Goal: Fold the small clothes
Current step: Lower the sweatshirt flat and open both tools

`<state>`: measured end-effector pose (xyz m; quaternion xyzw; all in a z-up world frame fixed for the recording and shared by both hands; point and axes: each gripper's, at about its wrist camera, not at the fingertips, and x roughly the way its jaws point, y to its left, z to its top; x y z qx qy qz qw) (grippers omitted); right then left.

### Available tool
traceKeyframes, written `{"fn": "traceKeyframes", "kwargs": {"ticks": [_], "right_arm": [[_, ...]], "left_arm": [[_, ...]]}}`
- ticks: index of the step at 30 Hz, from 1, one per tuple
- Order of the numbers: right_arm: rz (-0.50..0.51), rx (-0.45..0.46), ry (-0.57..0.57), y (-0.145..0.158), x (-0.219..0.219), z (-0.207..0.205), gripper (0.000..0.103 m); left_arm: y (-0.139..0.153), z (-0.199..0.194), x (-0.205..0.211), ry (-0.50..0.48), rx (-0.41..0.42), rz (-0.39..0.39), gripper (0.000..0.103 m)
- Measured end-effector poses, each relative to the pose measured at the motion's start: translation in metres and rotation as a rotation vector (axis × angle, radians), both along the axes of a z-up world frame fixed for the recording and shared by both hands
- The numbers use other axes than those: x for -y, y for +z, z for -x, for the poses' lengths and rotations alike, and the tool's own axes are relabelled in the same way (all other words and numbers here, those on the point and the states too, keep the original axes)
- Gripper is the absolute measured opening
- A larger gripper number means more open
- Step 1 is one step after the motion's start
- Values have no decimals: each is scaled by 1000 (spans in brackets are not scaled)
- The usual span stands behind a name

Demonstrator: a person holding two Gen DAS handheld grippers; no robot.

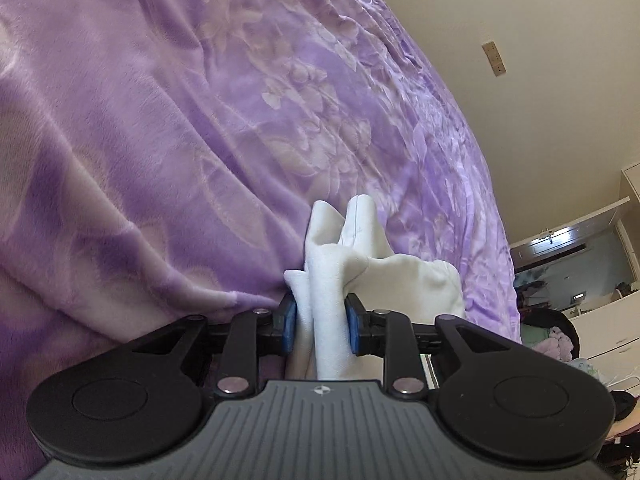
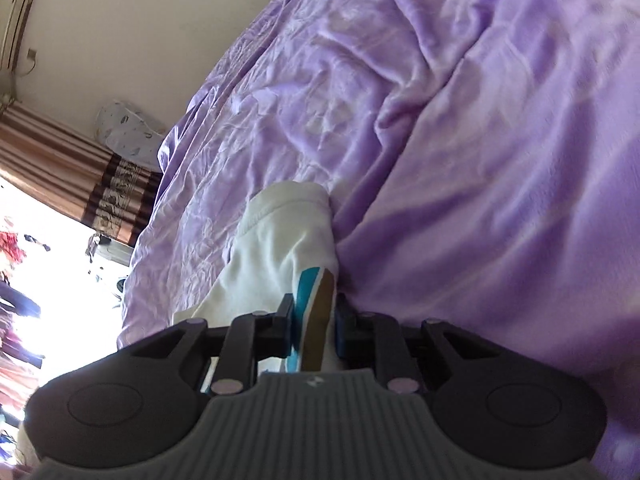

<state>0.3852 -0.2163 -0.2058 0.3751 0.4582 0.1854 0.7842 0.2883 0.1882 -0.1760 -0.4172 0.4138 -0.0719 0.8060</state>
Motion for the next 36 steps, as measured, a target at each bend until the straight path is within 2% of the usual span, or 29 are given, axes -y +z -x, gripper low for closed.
{"fn": "traceKeyframes", "kwargs": {"ticks": [4, 8, 11, 16, 19, 22, 25, 27, 32, 36], "right_arm": [[80, 21, -13, 21, 2, 10, 30], [155, 48, -34, 52, 13, 32, 27], [207, 114, -21, 82, 18, 57, 25], [302, 226, 33, 133, 18, 110, 23], [388, 287, 99, 150, 5, 148, 19], [495, 320, 179, 146, -10, 185, 7], [578, 323, 221, 129, -17, 217, 7], [612, 316, 229, 115, -18, 232, 7], [641, 277, 222, 92, -16, 238, 7], [668, 224, 236, 73, -19, 234, 6]], "left_arm": [[11, 8, -3, 37, -1, -26, 36], [40, 22, 0, 90, -11, -176, 36], [64, 41, 8, 94, 13, -244, 36], [97, 81, 28, 36, 35, -336, 36], [110, 106, 44, -29, 61, -365, 36], [114, 126, 66, -105, 73, -417, 36], [109, 144, 87, -158, 71, -506, 36], [102, 154, 95, -190, 65, -531, 36], [86, 167, 100, -178, 9, -587, 30], [63, 166, 103, -202, -64, -592, 24]]}}
